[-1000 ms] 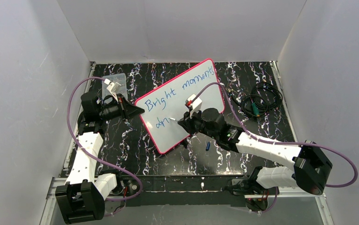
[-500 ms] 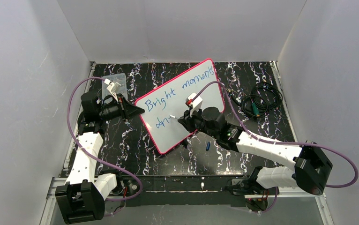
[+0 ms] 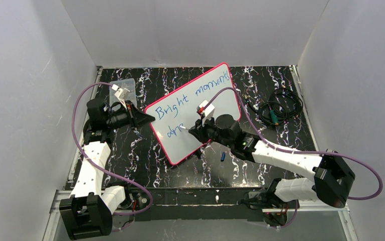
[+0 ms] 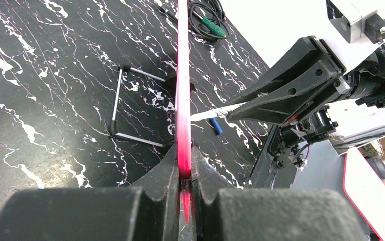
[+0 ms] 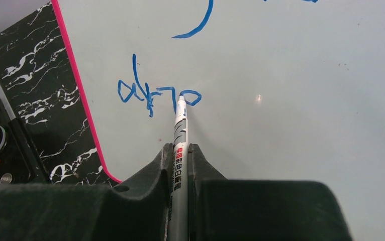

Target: Write a sentence on the whiteboard

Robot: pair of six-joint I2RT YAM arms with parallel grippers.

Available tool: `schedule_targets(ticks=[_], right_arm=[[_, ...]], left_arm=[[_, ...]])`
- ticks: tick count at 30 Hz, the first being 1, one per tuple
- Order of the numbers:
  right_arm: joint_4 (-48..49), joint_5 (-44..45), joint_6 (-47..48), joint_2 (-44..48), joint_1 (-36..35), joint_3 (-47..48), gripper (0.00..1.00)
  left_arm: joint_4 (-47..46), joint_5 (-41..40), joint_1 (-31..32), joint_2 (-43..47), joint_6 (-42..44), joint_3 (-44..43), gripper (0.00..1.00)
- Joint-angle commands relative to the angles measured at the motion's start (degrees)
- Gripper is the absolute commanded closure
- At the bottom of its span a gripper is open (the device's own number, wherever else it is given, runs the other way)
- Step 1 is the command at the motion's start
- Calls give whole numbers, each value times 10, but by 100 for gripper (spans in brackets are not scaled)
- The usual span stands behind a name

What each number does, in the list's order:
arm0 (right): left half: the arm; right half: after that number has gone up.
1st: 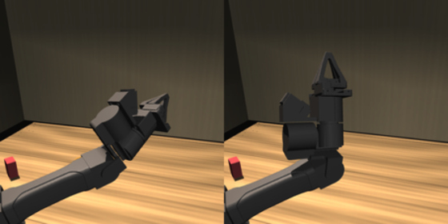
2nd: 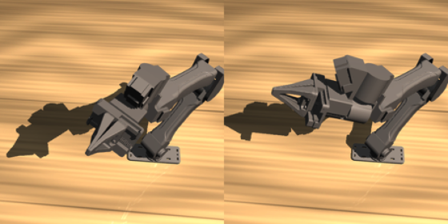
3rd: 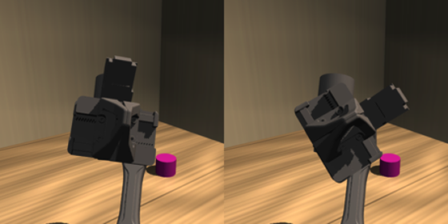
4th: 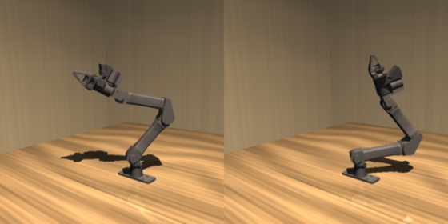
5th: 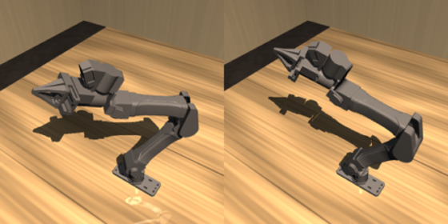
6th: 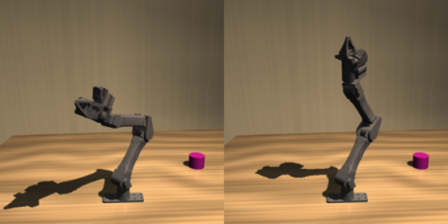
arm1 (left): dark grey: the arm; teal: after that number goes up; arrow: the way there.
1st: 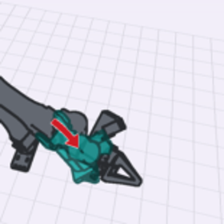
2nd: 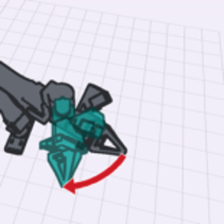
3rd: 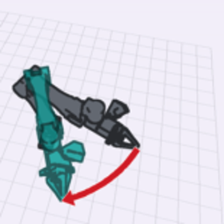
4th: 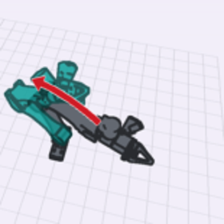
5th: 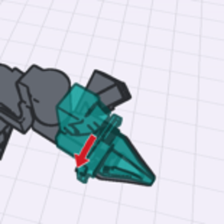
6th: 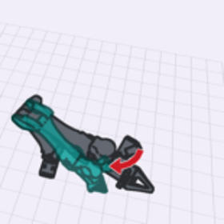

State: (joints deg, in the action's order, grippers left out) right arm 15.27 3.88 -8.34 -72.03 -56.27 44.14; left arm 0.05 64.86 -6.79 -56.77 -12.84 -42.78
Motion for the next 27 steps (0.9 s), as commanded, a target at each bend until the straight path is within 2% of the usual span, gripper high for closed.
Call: schedule_targets(ticks=[1,13,21,27], right_arm=[[-4,12,-9,14,3,-14,99],[-13,48,-9,25,3,-12,99],[26,54,-15,63,3,-18,99],[21,62,-5,45,5,-7,99]], left_arm=[[-25,21,1,17,2,-6,100],[-26,21,1,17,2,-6,100],[-25,21,1,18,2,-5,100],[-25,21,1,18,1,-5,100]])
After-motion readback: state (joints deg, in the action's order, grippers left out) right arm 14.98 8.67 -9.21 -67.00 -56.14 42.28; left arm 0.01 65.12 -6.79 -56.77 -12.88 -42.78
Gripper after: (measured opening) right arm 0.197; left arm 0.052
